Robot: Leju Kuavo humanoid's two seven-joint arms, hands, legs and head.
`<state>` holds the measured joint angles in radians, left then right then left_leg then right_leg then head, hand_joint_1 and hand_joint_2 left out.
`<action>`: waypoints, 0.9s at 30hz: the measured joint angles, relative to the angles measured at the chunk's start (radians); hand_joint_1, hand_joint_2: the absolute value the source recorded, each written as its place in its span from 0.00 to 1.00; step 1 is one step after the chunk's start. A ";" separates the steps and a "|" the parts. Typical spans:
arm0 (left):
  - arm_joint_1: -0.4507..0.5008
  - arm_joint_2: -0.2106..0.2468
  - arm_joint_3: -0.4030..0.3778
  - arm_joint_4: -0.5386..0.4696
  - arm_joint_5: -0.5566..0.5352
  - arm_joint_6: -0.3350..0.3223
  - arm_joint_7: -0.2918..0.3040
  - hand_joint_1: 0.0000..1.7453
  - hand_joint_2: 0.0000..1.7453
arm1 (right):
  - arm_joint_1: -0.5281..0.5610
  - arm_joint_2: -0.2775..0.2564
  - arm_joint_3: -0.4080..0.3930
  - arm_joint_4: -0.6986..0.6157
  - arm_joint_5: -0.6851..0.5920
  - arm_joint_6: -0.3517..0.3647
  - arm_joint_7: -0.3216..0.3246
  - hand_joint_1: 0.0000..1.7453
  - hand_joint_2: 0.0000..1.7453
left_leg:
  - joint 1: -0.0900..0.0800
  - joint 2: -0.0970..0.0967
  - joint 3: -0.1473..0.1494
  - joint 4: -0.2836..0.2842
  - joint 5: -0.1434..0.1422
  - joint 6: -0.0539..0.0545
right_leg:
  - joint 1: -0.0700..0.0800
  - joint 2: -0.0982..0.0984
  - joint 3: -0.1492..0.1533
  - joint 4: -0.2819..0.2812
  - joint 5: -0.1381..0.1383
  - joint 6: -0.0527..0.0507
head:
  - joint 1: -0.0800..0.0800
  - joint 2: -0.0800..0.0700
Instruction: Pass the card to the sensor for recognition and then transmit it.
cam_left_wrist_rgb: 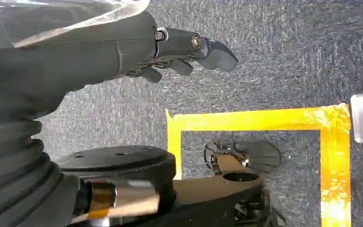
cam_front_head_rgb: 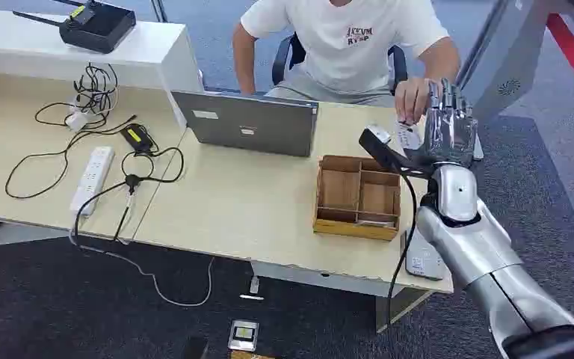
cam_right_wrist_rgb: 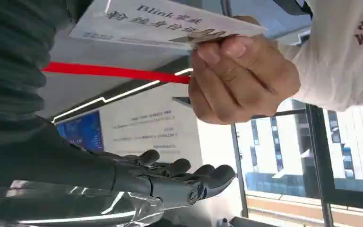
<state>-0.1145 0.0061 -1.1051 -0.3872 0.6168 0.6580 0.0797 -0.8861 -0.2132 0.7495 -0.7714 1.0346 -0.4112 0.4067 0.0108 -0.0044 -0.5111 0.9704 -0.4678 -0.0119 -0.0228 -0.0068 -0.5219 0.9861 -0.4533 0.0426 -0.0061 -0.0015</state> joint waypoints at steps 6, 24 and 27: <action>0.000 0.003 -0.016 0.003 0.000 0.004 0.000 0.00 1.00 | -0.004 0.000 0.036 0.036 -0.006 -0.009 0.000 0.00 1.00 | 0.000 0.000 0.000 0.000 0.000 0.000 | 0.000 0.000 0.000 0.000 0.000 0.000 | 0.000 0.000; -0.002 0.008 -0.039 0.003 -0.001 0.018 0.018 0.00 1.00 | -0.004 -0.021 0.068 0.020 -0.058 -0.040 0.018 1.00 1.00 | 0.000 0.001 0.001 0.001 0.000 0.000 | 0.000 0.000 0.000 0.000 0.001 0.000 | 0.000 0.000; -0.002 0.009 -0.042 0.003 -0.001 0.018 0.018 0.00 1.00 | -0.003 -0.024 0.068 0.014 -0.059 -0.046 0.018 1.00 1.00 | 0.000 0.001 0.001 0.001 0.000 0.000 | 0.000 0.000 0.000 0.000 0.001 0.000 | 0.000 0.000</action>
<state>-0.1168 0.0149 -1.1467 -0.3838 0.6157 0.6760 0.0977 -0.8894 -0.2373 0.8171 -0.7576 0.9758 -0.4570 0.4250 0.0108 -0.0037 -0.5105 0.9709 -0.4677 -0.0119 -0.0228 -0.0067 -0.5220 0.9861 -0.4526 0.0426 -0.0061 -0.0015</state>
